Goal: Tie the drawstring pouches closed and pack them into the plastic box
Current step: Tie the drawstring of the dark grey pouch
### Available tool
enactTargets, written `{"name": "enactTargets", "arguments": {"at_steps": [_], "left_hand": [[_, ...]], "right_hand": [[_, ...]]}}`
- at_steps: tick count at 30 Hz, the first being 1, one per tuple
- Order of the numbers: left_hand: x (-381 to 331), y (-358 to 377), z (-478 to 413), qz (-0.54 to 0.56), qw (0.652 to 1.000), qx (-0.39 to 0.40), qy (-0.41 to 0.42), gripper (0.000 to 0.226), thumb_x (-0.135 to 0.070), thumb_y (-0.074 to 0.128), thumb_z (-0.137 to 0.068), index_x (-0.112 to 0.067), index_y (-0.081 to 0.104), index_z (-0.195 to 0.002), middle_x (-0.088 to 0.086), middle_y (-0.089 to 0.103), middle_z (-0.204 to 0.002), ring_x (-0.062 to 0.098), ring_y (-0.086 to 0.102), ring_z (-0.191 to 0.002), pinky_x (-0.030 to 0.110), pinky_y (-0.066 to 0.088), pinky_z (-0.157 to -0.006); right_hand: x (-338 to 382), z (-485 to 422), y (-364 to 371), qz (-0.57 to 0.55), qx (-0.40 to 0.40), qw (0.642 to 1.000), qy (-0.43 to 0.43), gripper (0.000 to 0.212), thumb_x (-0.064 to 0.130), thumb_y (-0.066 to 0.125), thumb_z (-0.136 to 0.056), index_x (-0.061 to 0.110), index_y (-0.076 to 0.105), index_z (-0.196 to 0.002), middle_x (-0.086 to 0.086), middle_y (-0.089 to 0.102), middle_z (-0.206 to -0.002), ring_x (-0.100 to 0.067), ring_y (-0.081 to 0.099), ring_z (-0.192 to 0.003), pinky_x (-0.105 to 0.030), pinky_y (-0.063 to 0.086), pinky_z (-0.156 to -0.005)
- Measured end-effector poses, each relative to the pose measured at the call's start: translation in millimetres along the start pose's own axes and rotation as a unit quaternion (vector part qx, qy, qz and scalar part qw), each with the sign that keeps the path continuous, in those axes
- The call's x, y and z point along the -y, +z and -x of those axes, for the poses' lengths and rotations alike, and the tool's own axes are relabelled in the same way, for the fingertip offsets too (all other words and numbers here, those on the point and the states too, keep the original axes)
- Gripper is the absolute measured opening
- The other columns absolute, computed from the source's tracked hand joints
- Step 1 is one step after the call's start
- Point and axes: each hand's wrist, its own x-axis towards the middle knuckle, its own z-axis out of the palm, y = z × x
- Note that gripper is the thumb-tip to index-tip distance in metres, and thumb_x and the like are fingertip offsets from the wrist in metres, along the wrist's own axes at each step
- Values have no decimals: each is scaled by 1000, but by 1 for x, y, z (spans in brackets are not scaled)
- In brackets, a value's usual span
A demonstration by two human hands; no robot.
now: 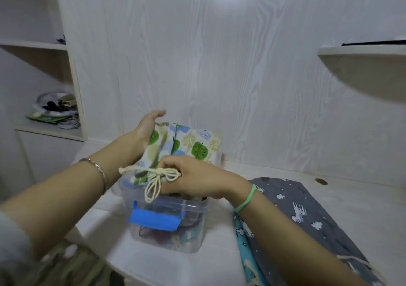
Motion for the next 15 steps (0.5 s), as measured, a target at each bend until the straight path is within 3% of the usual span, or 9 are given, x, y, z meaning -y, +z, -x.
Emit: {"name": "enactTargets", "arguments": {"at_steps": [2, 4, 5, 7, 9, 10, 12, 13, 15], "left_hand": [[7, 15, 21, -50, 998, 45, -16, 34, -24, 44, -88, -3, 59, -67, 16, 63, -59, 29, 57, -55, 32, 50, -65], [10, 17, 22, -134, 991, 7, -28, 21, -11, 42, -86, -6, 46, -66, 11, 51, -50, 24, 45, -43, 23, 43, -48], [9, 16, 15, -174, 984, -4, -43, 20, -8, 43, -87, -7, 42, -66, 11, 46, -50, 22, 41, -41, 20, 39, -45], [3, 18, 17, -281, 956, 20, -79, 19, -9, 43, -91, -4, 47, -73, 15, 53, -68, 24, 49, -53, 24, 44, -55], [-5, 18, 23, -434, 900, -1, -42, 16, -15, 51, -93, 0, 52, -89, 20, 59, -90, 30, 60, -67, 32, 52, -62], [-8, 15, 22, -531, 845, -60, 35, 21, -19, 59, -90, 0, 51, -95, 20, 60, -94, 31, 62, -68, 33, 52, -61], [-14, 17, 29, -681, 688, -143, 205, 34, -24, 70, -82, -6, 49, -101, 11, 57, -97, 26, 57, -75, 31, 46, -63], [-15, 20, 36, -723, 643, -102, 232, 32, -23, 72, -80, -9, 53, -103, 7, 56, -98, 22, 54, -80, 31, 44, -68], [-8, 30, 46, -747, 646, 87, 131, 22, -15, 73, -79, -16, 64, -100, 0, 62, -96, 17, 57, -86, 28, 48, -75]], "right_hand": [[1, -3, 1, 4, 34, 999, 42, 16, 16, 68, -89, 8, 53, -88, 3, 47, -69, -1, 40, -54, -18, 36, -56], [1, -8, 3, -14, 59, 996, 70, 17, 13, 64, -90, 12, 51, -79, 0, 46, -68, -9, 40, -58, -27, 35, -59], [2, -9, 3, -21, 74, 994, 77, 18, 11, 63, -90, 14, 51, -77, 2, 47, -66, -9, 40, -57, -27, 35, -60], [3, -8, -1, -26, 119, 988, 98, 13, 17, 58, -94, 8, 58, -84, -2, 50, -68, -7, 42, -62, -25, 36, -64], [1, -7, -14, -47, 132, 982, 125, 32, 27, 52, -97, -3, 63, -98, -18, 57, -83, -14, 49, -77, -29, 38, -74], [-2, -9, -23, -52, 91, 985, 138, 35, 28, 50, -97, -3, 67, -100, -14, 62, -90, -14, 51, -83, -29, 40, -77], [-14, -22, -44, 16, -57, 985, 159, 33, 22, 48, -96, -1, 72, -97, -7, 65, -95, -15, 56, -88, -28, 42, -79], [-22, -32, -51, 85, -126, 974, 166, 31, 19, 50, -94, -3, 72, -99, -9, 66, -97, -20, 59, -89, -29, 43, -77], [-36, -50, -52, 228, -150, 946, 177, 27, 13, 53, -92, 0, 66, -111, -15, 66, -111, -29, 61, -102, -32, 47, -81]]}}
